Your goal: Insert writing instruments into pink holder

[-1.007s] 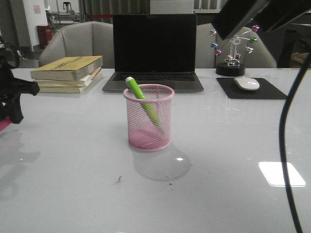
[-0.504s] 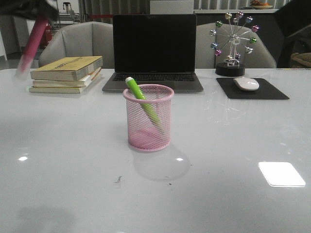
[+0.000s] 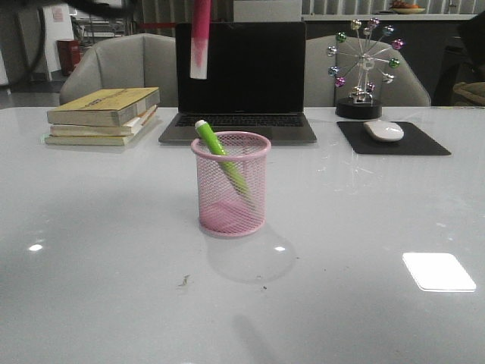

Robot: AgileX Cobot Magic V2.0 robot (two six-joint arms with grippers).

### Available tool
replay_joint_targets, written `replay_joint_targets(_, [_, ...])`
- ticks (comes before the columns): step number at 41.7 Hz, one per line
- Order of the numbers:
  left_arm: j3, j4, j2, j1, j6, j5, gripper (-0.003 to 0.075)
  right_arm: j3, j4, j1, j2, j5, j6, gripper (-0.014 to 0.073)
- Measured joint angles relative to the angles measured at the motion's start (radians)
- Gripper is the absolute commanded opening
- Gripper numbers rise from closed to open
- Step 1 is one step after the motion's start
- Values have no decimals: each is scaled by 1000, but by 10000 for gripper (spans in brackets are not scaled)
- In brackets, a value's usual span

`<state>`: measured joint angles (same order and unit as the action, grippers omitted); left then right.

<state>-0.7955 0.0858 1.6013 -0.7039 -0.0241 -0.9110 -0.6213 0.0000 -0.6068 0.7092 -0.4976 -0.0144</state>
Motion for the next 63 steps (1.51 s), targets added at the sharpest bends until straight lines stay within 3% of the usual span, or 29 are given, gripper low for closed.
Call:
replay_joint_targets(5, [-17,1,111,0,61,-75,91,0,0,0,0,0,0,570])
replay_joint_targets(18, [-50,3,268,0,96,-89,96,0,0,0,0,0,0,570])
replay_joint_targets(21, [-52,3,279,0,96,-84,137,0,0,0,0,0,0,570])
replay_joint_targets(29, [-52,3,285,0,96,-60,386,0,0,0,0,0,0,570])
replay_joint_targets(36, [-53,3,277,0,96,-14,404,0,0,0,0,0,0,570])
replay_joint_targets(44, [-87,5,141,0,61,279,404,0,0,0,0,0,0,570])
replay_joint_targets(57, [-186,-61,-239,0,-48,987,404,0,-7,0,-8,21,0,570])
replay_joint_targets(63, [-188,-91,-404,0,-50,1214,404,0,-15,0,-49,8,0,570])
